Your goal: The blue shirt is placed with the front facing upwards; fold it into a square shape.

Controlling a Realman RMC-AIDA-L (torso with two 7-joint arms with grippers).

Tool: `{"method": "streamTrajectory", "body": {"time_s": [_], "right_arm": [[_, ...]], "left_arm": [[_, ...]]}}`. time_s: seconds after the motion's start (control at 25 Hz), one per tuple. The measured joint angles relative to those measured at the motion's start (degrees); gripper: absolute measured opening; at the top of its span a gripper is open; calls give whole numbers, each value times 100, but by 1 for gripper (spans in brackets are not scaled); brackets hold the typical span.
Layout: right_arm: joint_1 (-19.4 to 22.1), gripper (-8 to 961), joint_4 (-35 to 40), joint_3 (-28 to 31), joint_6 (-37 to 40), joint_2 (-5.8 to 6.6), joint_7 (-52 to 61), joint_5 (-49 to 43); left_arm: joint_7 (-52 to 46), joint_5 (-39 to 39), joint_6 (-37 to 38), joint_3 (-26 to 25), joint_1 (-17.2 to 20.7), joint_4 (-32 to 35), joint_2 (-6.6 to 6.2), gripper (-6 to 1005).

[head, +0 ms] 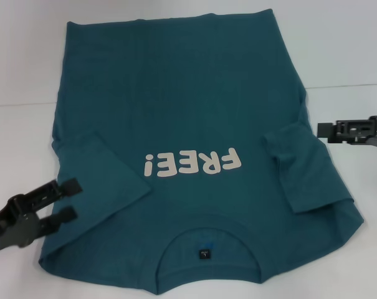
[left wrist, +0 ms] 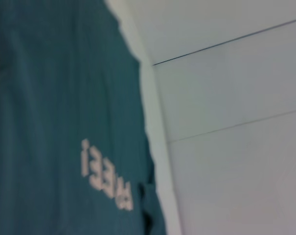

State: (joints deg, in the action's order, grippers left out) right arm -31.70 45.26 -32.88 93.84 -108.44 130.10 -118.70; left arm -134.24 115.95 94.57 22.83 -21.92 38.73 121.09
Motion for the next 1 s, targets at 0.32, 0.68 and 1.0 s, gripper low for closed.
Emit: {"method": "streamTrajectory", "body": {"time_s": [0.32,0.68,1.0], "right_arm": [[8,646,-47,71,8,34,16,-10],[-24,644,-47,53,-31,24,16,-22],[-25,644,-44,79,-30,24,16,-22]], "left_arm": [[-785,984,-183,-335,-3,282,-115,873],[-1115,1649,-336,-598,-55,378,-207,872],[-1326,1851,-662,-603,-26,373,-186,873]]}}
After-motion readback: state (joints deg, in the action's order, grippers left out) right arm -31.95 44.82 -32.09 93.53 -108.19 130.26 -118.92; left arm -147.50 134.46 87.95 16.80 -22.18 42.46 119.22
